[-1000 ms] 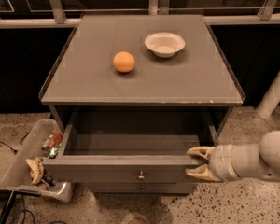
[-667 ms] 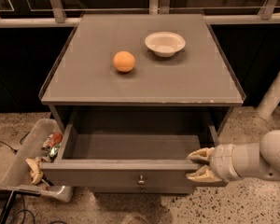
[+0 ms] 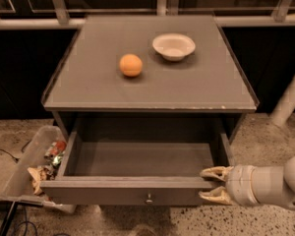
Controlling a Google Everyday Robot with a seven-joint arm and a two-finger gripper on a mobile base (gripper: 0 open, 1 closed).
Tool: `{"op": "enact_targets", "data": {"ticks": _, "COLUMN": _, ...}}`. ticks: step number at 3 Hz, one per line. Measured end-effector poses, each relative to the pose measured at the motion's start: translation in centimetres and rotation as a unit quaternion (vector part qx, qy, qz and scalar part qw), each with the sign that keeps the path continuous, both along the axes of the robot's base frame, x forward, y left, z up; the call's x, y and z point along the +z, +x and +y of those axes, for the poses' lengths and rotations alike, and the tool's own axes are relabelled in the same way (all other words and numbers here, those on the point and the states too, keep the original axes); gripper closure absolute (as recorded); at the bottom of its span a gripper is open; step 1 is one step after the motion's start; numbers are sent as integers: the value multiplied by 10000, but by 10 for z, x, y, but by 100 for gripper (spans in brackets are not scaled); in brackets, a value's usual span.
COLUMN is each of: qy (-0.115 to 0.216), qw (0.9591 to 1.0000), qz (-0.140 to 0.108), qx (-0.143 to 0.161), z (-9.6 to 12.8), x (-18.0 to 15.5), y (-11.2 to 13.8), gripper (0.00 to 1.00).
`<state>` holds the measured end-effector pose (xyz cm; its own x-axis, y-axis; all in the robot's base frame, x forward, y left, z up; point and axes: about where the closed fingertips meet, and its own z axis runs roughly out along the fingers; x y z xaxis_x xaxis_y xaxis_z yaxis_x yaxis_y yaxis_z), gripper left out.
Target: Open top drawer
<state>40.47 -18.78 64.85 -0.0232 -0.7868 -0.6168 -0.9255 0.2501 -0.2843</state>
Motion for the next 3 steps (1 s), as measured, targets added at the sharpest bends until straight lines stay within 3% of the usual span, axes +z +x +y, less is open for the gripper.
{"op": "enact_targets", "data": {"ticks": 1, "qy": 0, "qw": 10000, "qz": 0, "qx": 0, "z": 1, "x": 1, "y": 0, "gripper": 81}}
{"op": "enact_targets", "data": {"ticks": 3, "qy": 0, "qw": 10000, "qz": 0, "qx": 1, "z": 1, "x": 1, "y": 0, "gripper": 35}}
